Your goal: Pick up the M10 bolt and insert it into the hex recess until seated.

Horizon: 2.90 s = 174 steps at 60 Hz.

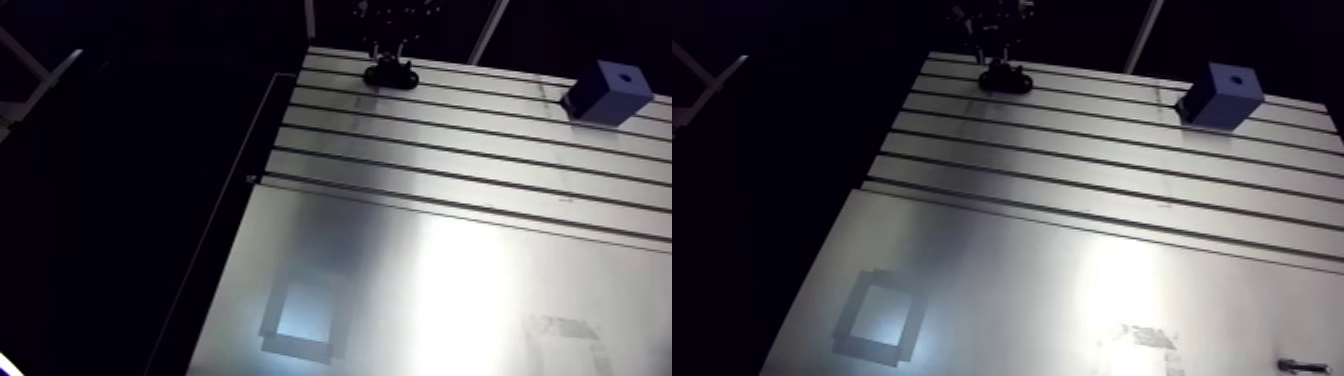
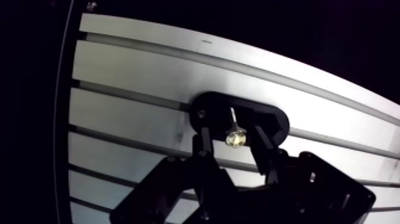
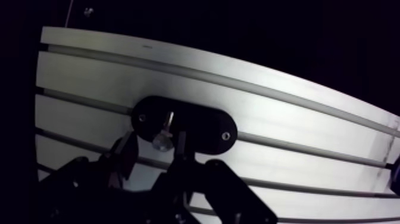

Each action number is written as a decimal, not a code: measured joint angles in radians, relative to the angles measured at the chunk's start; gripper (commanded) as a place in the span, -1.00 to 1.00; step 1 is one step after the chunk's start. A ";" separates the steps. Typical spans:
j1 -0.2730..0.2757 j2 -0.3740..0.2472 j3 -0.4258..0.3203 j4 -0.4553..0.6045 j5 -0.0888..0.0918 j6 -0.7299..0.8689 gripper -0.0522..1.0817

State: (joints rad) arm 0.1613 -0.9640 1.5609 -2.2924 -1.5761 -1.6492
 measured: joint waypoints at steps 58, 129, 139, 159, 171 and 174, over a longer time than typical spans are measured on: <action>-0.006 0.002 0.001 0.003 0.001 -0.014 0.14; -0.005 0.005 -0.001 0.004 0.005 -0.016 0.47; -0.006 0.004 -0.002 0.004 0.005 -0.016 0.50; -0.004 -0.022 -0.007 0.019 0.009 -0.019 0.57; -0.004 -0.067 -0.021 0.061 0.009 -0.020 0.69; -0.005 -0.079 -0.027 0.073 0.008 -0.020 0.71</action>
State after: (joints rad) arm 0.1564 -1.0427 1.5339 -2.2189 -1.5680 -1.6694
